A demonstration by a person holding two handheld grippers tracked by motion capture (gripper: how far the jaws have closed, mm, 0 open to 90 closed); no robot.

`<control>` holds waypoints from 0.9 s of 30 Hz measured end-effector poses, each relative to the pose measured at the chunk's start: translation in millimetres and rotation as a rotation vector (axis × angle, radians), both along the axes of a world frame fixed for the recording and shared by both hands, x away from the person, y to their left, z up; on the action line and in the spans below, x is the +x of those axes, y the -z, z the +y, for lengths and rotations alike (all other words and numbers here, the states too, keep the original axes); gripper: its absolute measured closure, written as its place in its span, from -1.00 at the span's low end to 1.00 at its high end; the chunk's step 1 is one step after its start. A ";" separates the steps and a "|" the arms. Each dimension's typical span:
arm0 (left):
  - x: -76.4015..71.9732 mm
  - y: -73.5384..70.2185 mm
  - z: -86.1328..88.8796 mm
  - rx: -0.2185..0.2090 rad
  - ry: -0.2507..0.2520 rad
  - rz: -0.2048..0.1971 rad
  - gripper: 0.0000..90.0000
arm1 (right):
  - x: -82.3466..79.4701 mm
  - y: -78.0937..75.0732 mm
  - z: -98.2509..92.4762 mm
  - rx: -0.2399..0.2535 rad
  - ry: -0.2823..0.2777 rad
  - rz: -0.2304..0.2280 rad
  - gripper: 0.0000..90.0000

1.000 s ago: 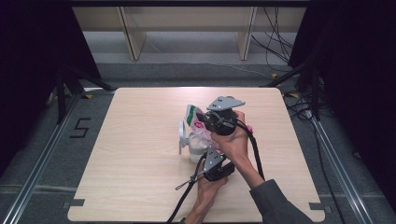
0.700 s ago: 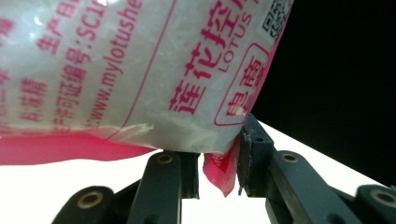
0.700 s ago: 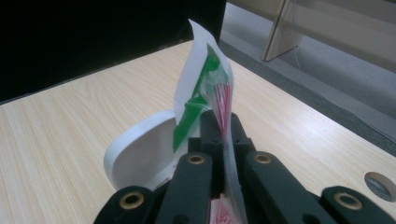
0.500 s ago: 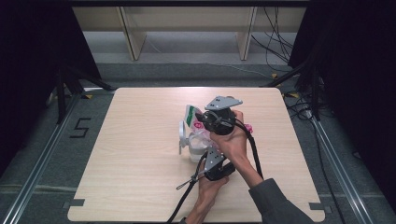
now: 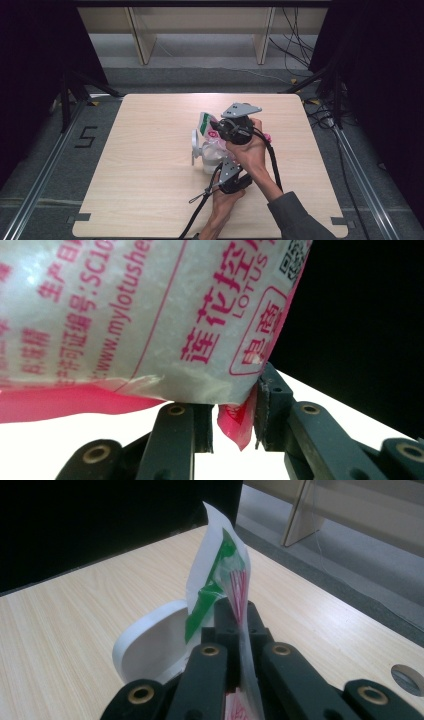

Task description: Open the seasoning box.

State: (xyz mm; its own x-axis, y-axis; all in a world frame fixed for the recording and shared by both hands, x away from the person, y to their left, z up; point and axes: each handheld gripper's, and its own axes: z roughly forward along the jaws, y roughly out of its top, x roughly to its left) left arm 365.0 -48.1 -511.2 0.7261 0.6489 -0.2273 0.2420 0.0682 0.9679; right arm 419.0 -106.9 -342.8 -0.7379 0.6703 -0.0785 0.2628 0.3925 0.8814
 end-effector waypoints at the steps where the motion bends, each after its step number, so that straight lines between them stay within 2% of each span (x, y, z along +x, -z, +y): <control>1: 0.8 0.5 -0.7 -0.011 0.007 -0.006 0.60 | -0.9 -0.3 -0.1 0.006 0.005 0.019 1.00; 3: 0.1 0.3 -1.4 -0.017 0.008 -0.003 0.61 | -0.8 0.0 0.0 0.013 0.011 0.018 1.00; 5: 0.1 0.4 -1.7 -0.018 0.008 0.000 0.61 | -1.1 0.1 0.0 0.010 0.007 0.035 1.00; 10: 0.3 0.1 -1.9 -0.025 0.003 -0.002 0.61 | -1.8 0.0 1.3 0.012 0.016 0.021 1.00; 11: 0.2 0.6 -2.2 -0.023 0.005 -0.002 0.61 | -2.4 0.8 2.7 -0.009 0.006 0.022 1.00; 12: 0.0 0.7 -2.4 -0.022 0.002 -0.004 0.61 | -1.0 2.1 3.8 -0.026 -0.010 0.001 1.00; 13: 0.1 0.4 -1.9 -0.021 0.005 -0.004 0.61 | -3.6 2.6 5.8 -0.011 0.009 0.024 1.00; 14: 0.0 0.0 -1.3 -0.019 0.002 -0.007 0.61 | -2.1 1.2 3.8 -0.021 -0.002 0.014 1.00; 16: 0.3 0.6 -1.1 -0.021 -0.001 -0.005 0.61 | -0.9 1.9 3.6 0.008 0.007 0.000 1.00; 17: -0.1 1.0 -1.7 -0.025 -0.008 0.001 0.61 | -1.3 1.9 3.5 -0.002 0.005 0.016 1.00; 18: -1.0 0.0 -0.8 -0.010 -0.012 0.009 0.61 | -2.1 2.7 4.8 -0.008 0.007 0.022 1.00; 19: -0.3 -0.3 -0.8 -0.017 -0.005 0.002 0.61 | -1.5 2.9 5.2 -0.006 0.008 0.009 1.00; 20: 0.3 -0.1 -1.1 -0.029 -0.002 -0.007 0.61 | -2.4 1.3 4.9 -0.006 0.003 0.029 1.00; 21: 0.1 -0.5 -0.7 -0.025 -0.006 -0.007 0.61 | -0.7 1.3 4.4 -0.003 -0.005 0.010 1.00; 22: 0.3 -0.4 -0.9 -0.027 -0.006 -0.005 0.61 | -1.4 1.2 4.7 0.012 0.010 0.016 1.00; 24: -0.1 -0.1 -2.1 -0.025 0.002 -0.004 0.61 | -1.2 2.6 6.1 -0.005 0.008 0.010 1.00; 25: -0.2 -0.4 -2.2 -0.029 0.003 -0.004 0.61 | -2.0 2.4 6.1 -0.023 0.001 0.027 1.00; 27: -0.3 -0.9 -1.8 -0.028 0.001 -0.008 0.61 | -1.1 2.7 6.2 -0.003 0.009 0.007 1.00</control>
State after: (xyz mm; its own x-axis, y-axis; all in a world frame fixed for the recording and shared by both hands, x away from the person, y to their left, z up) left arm 364.8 -49.9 -510.3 0.7288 0.6415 -0.2395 0.2343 0.0950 0.9675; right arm 417.9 -100.7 -345.5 -0.7322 0.6768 -0.0758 0.2724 0.3931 0.8782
